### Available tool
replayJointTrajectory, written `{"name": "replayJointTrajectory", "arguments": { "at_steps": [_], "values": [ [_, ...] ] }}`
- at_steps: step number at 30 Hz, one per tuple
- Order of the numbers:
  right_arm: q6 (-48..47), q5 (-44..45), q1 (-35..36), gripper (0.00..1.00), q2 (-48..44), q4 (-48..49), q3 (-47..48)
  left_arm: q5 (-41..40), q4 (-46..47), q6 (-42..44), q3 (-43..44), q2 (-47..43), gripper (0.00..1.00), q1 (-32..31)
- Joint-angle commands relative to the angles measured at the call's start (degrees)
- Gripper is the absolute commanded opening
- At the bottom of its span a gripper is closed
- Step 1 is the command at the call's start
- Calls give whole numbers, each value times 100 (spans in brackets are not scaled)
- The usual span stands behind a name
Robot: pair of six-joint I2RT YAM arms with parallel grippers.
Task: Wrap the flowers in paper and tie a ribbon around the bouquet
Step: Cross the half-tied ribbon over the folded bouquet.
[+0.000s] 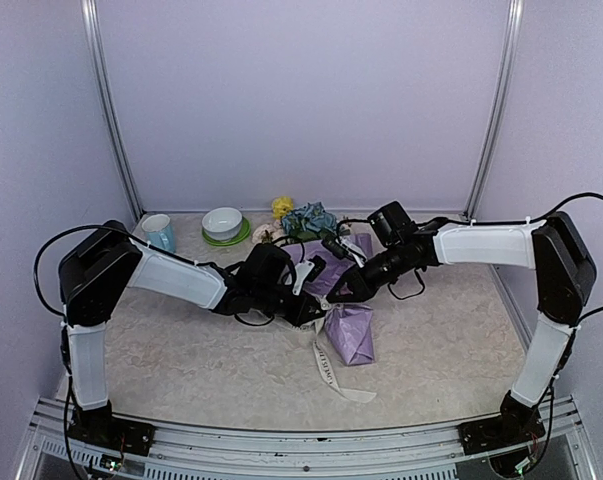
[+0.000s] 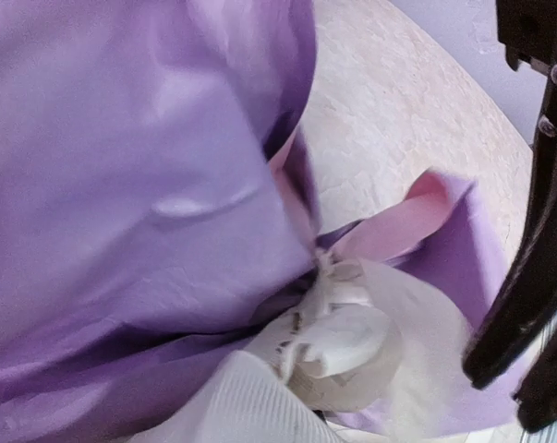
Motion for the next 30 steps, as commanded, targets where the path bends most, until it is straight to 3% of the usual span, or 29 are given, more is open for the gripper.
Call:
{"name": "replayJointTrajectory", "arguments": {
  "at_steps": [1,3,5,10,15,19,25,30],
  "values": [
    [-117,-131,38,22,73,-205,126,106,267,-78,92,120,0,87],
    [-273,-42,30,33,80,-376,315,113,265,-78,78,137,0,96],
    [-464,81,14,35,112,-615,595,116,265,-76,72,163,0,108],
    [-533,547,-173,33,267,-831,1120,149,287,-72,50,176,0,107],
    [-602,857,-208,23,689,-899,1371,154,304,-64,54,176,0,117],
    [-788,668,-204,18,1082,-1050,1404,184,306,-60,41,168,0,118],
    [-1016,214,-173,19,1067,-917,1105,194,339,-69,6,159,0,114],
    [-1115,-173,-173,27,979,-828,909,219,343,-76,19,172,0,118]
  ]
}}
